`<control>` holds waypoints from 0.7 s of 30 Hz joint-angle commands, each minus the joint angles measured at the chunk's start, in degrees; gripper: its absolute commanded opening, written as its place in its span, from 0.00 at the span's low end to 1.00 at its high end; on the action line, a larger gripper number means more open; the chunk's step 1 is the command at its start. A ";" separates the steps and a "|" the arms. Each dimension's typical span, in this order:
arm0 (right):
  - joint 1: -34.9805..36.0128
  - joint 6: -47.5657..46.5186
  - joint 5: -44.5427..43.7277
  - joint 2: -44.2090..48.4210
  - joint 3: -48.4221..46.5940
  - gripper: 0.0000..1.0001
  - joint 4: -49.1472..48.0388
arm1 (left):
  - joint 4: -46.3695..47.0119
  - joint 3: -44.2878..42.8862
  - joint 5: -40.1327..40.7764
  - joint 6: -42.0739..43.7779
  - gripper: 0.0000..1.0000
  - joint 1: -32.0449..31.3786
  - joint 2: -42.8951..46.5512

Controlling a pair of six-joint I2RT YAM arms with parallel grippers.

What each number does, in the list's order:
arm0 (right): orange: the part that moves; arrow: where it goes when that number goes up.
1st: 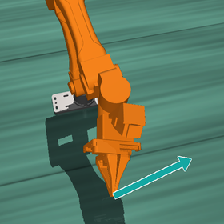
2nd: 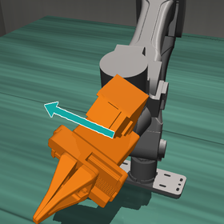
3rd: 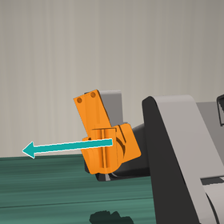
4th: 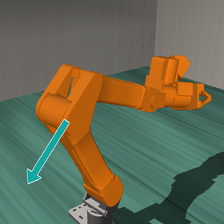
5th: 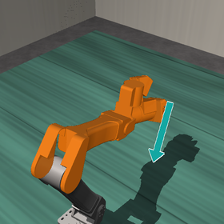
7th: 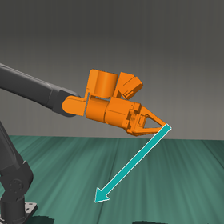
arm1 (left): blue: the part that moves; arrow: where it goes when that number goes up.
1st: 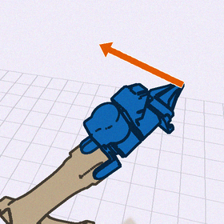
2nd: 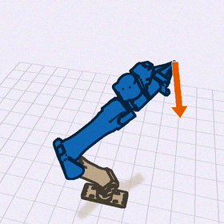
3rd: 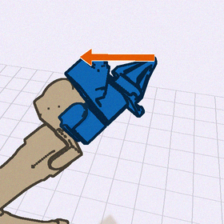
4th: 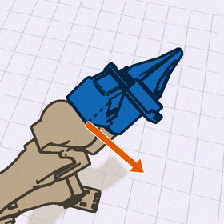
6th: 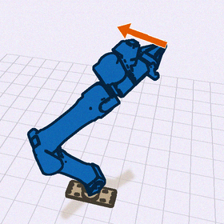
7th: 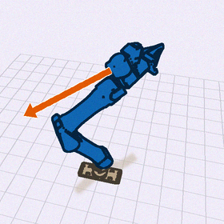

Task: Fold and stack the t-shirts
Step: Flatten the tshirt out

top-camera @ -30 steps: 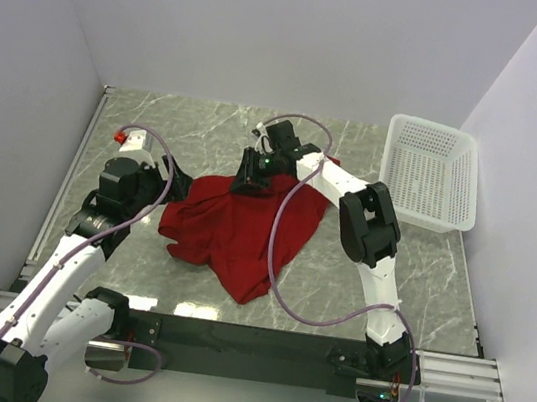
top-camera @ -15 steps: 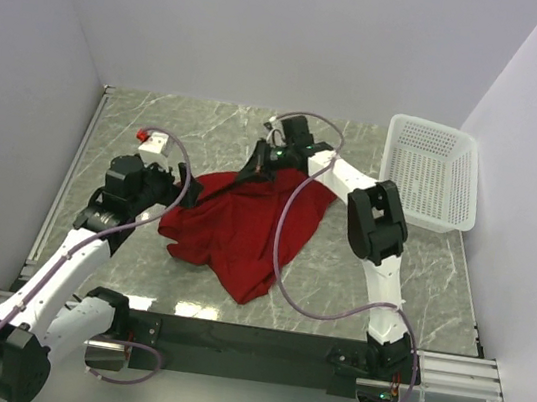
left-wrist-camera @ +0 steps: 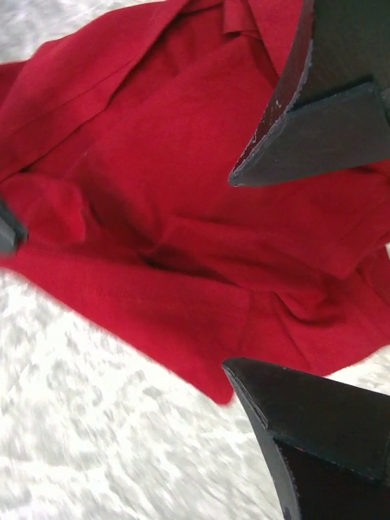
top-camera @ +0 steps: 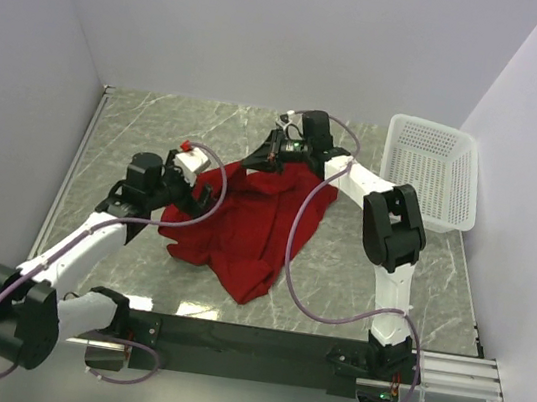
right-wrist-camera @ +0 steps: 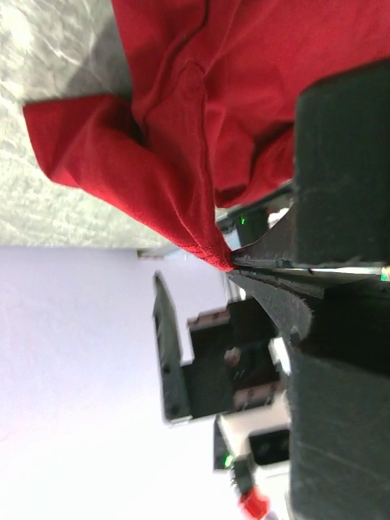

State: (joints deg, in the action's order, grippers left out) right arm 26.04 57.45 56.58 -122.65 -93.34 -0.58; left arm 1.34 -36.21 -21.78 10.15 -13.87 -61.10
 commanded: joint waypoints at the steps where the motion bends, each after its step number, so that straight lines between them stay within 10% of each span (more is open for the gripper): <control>1: -0.20 8.63 2.75 2.68 1.23 0.00 -8.46 | 5.51 0.08 -0.38 4.17 0.91 -2.91 -3.22; 21: -1.61 24.90 2.57 4.17 7.65 0.00 -20.43 | 19.22 -1.59 27.75 -1.89 0.77 -10.39 -21.69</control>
State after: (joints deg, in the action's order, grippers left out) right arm 24.77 79.70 58.19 -122.65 -85.84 -16.91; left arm 16.75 -35.88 1.69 9.87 -23.64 -81.65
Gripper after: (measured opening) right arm 0.009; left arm 0.771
